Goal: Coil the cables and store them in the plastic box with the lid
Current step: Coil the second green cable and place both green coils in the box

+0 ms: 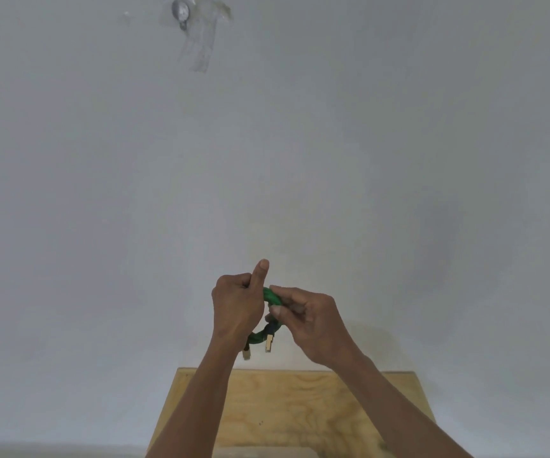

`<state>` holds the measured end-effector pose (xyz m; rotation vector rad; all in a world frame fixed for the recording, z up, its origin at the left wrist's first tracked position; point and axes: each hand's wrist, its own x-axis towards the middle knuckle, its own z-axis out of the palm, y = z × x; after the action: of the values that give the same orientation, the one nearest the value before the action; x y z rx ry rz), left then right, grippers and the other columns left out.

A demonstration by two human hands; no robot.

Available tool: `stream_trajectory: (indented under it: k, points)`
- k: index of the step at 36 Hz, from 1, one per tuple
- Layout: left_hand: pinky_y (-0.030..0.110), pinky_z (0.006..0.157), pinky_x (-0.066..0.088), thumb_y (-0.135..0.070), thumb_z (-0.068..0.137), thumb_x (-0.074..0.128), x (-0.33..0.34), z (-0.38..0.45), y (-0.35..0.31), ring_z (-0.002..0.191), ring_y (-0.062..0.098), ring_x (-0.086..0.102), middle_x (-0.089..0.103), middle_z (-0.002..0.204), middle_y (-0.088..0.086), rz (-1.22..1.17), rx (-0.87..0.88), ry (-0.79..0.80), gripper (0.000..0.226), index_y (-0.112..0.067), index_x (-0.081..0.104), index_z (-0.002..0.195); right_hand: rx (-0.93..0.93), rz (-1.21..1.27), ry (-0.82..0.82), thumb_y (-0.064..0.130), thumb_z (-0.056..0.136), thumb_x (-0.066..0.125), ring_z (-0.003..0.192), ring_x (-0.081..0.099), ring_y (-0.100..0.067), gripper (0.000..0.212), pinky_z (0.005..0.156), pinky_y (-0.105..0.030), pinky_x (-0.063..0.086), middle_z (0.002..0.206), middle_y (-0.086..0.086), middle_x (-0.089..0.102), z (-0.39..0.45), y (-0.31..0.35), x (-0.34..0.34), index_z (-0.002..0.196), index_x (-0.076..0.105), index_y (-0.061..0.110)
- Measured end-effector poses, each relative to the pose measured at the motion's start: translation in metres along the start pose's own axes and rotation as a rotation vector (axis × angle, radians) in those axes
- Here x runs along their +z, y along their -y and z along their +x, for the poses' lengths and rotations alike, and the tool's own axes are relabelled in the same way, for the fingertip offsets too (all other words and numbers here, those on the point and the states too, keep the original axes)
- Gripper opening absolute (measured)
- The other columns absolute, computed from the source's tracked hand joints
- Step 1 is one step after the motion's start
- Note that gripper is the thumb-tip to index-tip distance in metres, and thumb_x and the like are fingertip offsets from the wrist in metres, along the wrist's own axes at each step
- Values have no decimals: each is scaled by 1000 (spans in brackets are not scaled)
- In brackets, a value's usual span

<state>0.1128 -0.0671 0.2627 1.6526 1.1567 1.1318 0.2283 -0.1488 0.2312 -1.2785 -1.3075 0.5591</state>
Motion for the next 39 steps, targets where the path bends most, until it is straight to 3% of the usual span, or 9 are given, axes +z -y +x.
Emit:
stream_trajectory:
  k: [5, 9, 13, 21, 25, 31, 34, 36, 39]
  points:
    - [27, 47, 31, -58, 92, 58, -7, -6, 10, 42, 15, 25, 28, 51, 8, -6, -45, 28, 77, 10, 39, 61, 13, -9, -68, 4, 91, 67, 83, 77, -15, 33, 86, -43, 60, 95, -2, 79, -12, -8, 15, 123, 69, 10]
    - [30, 48, 36, -65, 92, 51, -10, -18, 25, 44, 19, 32, 36, 54, 11, -64, -143, 89, 76, 4, 43, 63, 85, -20, -102, 2, 90, 68, 80, 76, -13, 32, 83, -40, 61, 87, -2, 79, -24, -14, 26, 120, 70, 12]
    - [26, 44, 41, -64, 97, 39, -21, -29, 40, 43, 20, 48, 55, 51, 8, -147, -309, 203, 76, 4, 63, 74, 206, 16, -144, 3, 90, 69, 75, 76, -18, 30, 85, -42, 60, 82, -4, 79, -36, -23, 38, 119, 71, 11]
    - [40, 69, 61, -53, 102, 41, -49, -41, 83, 74, 27, 75, 77, 81, 14, -256, -408, 223, 57, -8, 75, 92, 351, 97, -235, -2, 87, 70, 73, 76, -23, 32, 81, -42, 62, 88, -11, 78, -63, -36, 64, 118, 70, 4]
    - [29, 63, 58, -49, 101, 47, -68, -46, 111, 75, 18, 74, 76, 81, 8, -184, -397, 129, 48, -11, 75, 94, 437, 120, -292, -2, 85, 72, 85, 76, -28, 31, 83, -49, 61, 99, -10, 78, -84, -47, 75, 115, 71, 7]
    - [41, 84, 54, -48, 102, 44, -88, -68, 173, 87, 21, 70, 76, 84, 4, 160, -262, 105, 44, -17, 70, 84, 572, 55, -374, -5, 85, 71, 88, 74, -36, 29, 87, -53, 59, 98, -13, 78, -126, -70, 87, 112, 71, 2]
    - [34, 86, 49, -38, 103, 46, -87, -91, 205, 102, 22, 66, 74, 106, 7, 247, -202, 118, 36, -13, 72, 108, 651, 1, -410, -6, 86, 69, 89, 75, -26, 27, 89, -45, 59, 96, -5, 78, -150, -82, 88, 111, 71, 4]
    - [40, 97, 49, -39, 103, 47, -85, -108, 231, 117, 22, 60, 69, 123, 7, 304, -193, 176, 40, -12, 67, 123, 707, -49, -422, -6, 86, 69, 87, 74, -13, 26, 90, -36, 59, 93, 2, 77, -165, -89, 87, 111, 71, 3]
    - [43, 108, 41, -47, 101, 39, -83, -132, 265, 134, 26, 47, 58, 141, 10, 437, -158, 288, 53, -12, 57, 136, 762, -143, -406, -4, 86, 69, 93, 74, -15, 24, 94, -38, 57, 96, -3, 77, -182, -103, 85, 109, 72, 4]
